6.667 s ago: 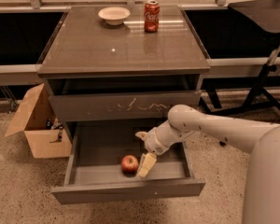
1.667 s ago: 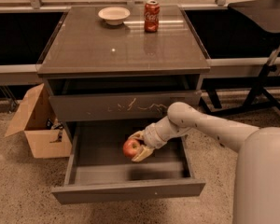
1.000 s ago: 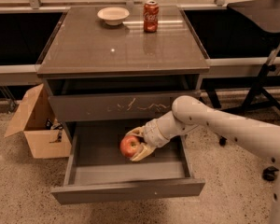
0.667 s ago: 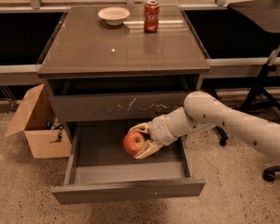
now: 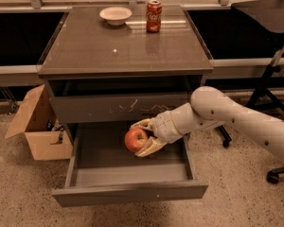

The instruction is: Pick apple from middle drawer and place on counter

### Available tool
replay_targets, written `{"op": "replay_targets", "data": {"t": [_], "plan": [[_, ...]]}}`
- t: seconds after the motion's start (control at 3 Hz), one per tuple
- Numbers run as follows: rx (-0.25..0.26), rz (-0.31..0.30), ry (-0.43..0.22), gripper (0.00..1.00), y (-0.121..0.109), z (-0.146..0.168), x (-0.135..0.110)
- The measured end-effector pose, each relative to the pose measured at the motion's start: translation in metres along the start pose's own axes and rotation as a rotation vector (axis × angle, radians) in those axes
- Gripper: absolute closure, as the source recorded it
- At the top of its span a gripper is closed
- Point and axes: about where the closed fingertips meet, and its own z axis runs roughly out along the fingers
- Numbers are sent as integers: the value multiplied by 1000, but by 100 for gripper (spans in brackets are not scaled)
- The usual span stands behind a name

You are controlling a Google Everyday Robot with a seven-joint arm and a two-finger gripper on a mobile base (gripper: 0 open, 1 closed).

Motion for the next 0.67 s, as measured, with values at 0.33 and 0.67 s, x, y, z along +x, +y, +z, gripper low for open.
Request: {"op": "replay_targets", "data": {"t": [0.33,0.67], "plan": [[37,26,-74,100,-13,-53,-35],[54,38,-120,100,-23,-89,-54]]}}
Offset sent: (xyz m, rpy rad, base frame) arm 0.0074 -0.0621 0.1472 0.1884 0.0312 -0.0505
